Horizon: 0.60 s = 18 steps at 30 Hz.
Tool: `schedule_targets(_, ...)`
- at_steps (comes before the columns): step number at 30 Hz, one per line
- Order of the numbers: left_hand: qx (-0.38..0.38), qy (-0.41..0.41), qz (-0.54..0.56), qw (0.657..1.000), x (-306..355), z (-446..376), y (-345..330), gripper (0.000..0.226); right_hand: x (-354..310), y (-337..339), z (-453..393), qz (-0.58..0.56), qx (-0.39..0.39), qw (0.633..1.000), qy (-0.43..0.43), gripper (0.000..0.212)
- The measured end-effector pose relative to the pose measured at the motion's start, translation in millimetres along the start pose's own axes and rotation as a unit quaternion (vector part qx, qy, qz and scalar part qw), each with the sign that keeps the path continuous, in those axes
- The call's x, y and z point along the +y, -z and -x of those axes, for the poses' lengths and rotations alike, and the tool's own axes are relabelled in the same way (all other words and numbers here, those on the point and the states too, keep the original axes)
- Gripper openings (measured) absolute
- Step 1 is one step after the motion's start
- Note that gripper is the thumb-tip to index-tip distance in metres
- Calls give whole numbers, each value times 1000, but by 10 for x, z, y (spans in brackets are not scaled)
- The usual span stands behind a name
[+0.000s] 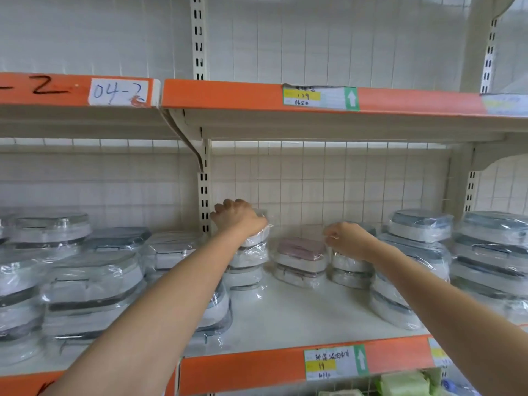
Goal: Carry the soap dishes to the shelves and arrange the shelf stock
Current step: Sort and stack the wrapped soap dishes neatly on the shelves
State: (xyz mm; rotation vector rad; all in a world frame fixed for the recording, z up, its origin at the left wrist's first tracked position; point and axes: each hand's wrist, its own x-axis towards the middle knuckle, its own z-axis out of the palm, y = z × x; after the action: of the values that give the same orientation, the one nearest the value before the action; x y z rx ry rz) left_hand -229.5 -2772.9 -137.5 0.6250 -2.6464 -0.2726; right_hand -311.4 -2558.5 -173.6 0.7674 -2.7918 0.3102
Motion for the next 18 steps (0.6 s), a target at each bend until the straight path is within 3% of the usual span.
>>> schedule_targets(3, -33, -10, -3, 999, 33, -16, 25, 75, 56, -40, 5, 11, 2, 1000, 6, 22)
schedule_targets(7, -98, -37, -16, 994, 51, -5, 145, 63, 162, -23, -94, 19, 29, 999, -12, 30)
schedule_targets(10, -70, -49, 4, 996, -1, -7, 146, 42, 209, 33, -216, 11, 68, 996, -58, 41)
schedule_targets(13, -16, -32, 23, 999, -77, -39, 106, 57, 307, 24, -372, 23, 45, 993, -106, 59)
schedule_targets(15, -10, -22, 8, 1000, -142, -51, 52, 76, 379, -12, -453, 50, 6, 989, -138, 68)
schedule_targets(18, 4, -21, -11, 1000, -227, -42, -1, 88, 425, -52, -507, 122, -24, 978, -167, 73)
